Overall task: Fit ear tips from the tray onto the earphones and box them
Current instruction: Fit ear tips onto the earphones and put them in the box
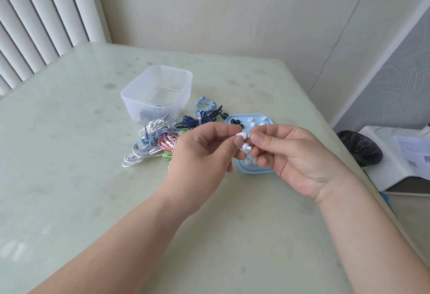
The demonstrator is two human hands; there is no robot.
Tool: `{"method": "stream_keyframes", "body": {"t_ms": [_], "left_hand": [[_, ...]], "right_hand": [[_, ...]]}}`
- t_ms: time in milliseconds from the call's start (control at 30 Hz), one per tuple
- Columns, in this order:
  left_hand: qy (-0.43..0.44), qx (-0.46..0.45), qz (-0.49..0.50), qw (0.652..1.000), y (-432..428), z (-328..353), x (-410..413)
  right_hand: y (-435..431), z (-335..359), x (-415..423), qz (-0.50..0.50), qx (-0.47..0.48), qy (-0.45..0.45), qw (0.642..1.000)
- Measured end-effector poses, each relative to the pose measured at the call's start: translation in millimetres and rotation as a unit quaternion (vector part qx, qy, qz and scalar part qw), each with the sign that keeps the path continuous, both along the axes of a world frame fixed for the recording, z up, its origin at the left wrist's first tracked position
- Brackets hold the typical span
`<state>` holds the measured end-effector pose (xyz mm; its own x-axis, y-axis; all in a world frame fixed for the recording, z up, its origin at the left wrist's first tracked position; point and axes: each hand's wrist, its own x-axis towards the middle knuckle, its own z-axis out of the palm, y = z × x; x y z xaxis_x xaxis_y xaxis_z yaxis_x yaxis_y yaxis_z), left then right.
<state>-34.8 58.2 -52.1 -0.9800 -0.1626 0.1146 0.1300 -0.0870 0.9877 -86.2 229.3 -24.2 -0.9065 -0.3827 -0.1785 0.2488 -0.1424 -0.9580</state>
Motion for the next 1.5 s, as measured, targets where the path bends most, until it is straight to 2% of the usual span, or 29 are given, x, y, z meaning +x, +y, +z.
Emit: {"method": "stream_keyframes", "body": {"t_ms": [500,733,833,933,1033,1100,1367,1433,1500], "left_hand": [[0.009,-0.018,0.029,0.999,0.9,-1.0,0.6],[-0.021,0.023,-0.001,1.000,-0.1,-3.2,-1.6],[-0.033,0.085,-0.008,0.996,-3.0,-4.6,-4.3],[-0.047,0.131,-0.016,0.990,-3.3,-3.6,-5.4],[-0.054,0.148,-0.018,0.987,-3.2,-2.6,-6.1],[-0.057,0.149,-0.016,0.987,-3.2,-2.2,-6.1],[-0.066,0.166,-0.025,0.984,-0.6,-1.8,-3.3],[-0.067,0.168,-0.026,0.983,-0.4,-2.0,-3.1],[-0.068,0.171,-0.026,0.983,-0.5,-2.0,-3.4]], "right_hand": [[-11.4,-15.7,0.7,-0.028,-0.019,0.027,0.999],[-6.0,-11.0,-1.0,-0.049,0.018,0.070,0.996],[1.2,-9.5,-5.8,-0.111,0.078,0.109,0.985],[11.5,-13.1,-12.0,-0.160,0.238,0.187,0.940],[17.1,-16.5,-12.5,-0.103,0.395,0.238,0.881],[21.1,-16.2,-12.4,-0.072,0.454,0.237,0.856],[16.9,-18.4,-10.6,-0.034,0.526,0.238,0.816],[17.2,-18.8,-10.8,-0.050,0.510,0.249,0.822],[16.3,-17.6,-10.1,-0.091,0.457,0.262,0.845]]}}
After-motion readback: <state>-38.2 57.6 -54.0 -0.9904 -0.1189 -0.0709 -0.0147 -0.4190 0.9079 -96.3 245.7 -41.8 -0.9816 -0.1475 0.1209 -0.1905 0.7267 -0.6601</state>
